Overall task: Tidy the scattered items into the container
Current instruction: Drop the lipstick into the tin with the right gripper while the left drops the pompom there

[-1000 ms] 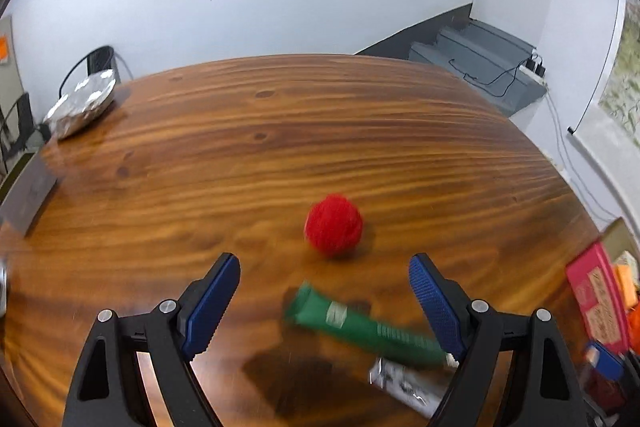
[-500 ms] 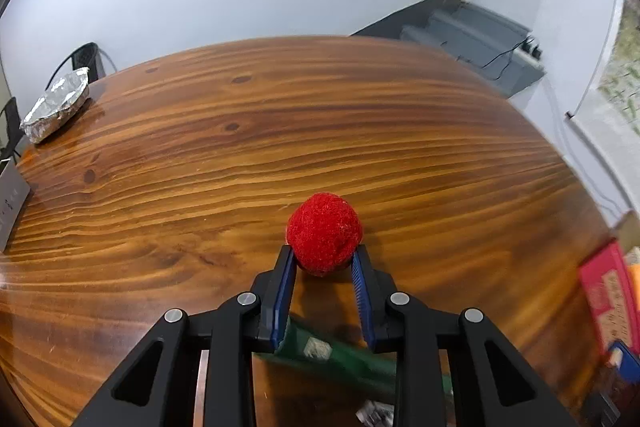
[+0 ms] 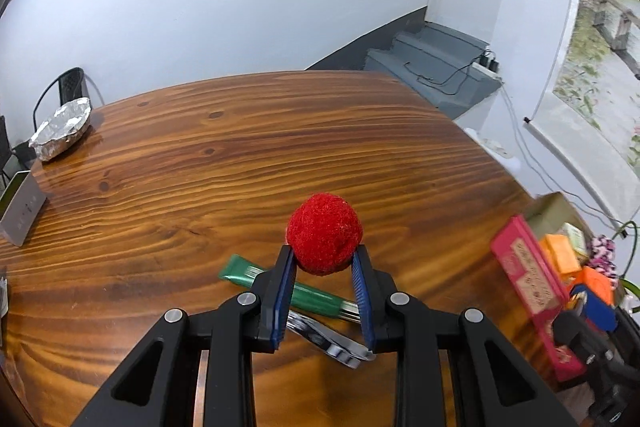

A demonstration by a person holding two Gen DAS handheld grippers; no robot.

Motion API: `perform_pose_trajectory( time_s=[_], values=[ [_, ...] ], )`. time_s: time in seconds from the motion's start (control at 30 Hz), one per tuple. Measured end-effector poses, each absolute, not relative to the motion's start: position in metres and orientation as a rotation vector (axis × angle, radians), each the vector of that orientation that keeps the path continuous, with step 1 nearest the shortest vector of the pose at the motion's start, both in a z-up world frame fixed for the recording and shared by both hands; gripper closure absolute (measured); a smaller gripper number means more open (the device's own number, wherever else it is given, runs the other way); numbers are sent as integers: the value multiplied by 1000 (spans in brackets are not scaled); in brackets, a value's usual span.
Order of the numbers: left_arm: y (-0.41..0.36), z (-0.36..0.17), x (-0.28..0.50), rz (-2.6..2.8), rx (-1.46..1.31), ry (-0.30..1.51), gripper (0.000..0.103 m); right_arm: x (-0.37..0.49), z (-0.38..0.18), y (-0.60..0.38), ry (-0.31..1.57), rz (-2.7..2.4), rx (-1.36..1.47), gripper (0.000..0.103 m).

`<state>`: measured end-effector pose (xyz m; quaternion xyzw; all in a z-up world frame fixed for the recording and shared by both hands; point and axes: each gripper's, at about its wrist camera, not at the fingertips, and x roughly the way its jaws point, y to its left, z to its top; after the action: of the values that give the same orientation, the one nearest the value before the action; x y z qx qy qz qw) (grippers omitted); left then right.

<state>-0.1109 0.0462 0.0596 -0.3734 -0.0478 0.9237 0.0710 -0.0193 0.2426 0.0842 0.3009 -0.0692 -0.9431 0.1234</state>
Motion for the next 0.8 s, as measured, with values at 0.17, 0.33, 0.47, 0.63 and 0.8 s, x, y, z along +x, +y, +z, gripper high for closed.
perform_pose_trajectory(
  time_s=[0.17,0.33,0.47,0.63,0.8],
  values=[
    [93,76,-93,2705,-1039,-105,73,4,108,296,-241,-2875,793,38],
    [148,91,-85,2605,-967,-92,73,7,112,349,-228,-2960,838,38],
    [190,98,-82,2552,-933,-29,73,5,105,378,-256,-2972,898,31],
    [227,101,-89,2515,-924,19,73,18,102,387,-222,-2984,855,25],
    [259,99,-101,2464,-938,43,73,24,92,404,-291,-2968,879,24]
  ],
)
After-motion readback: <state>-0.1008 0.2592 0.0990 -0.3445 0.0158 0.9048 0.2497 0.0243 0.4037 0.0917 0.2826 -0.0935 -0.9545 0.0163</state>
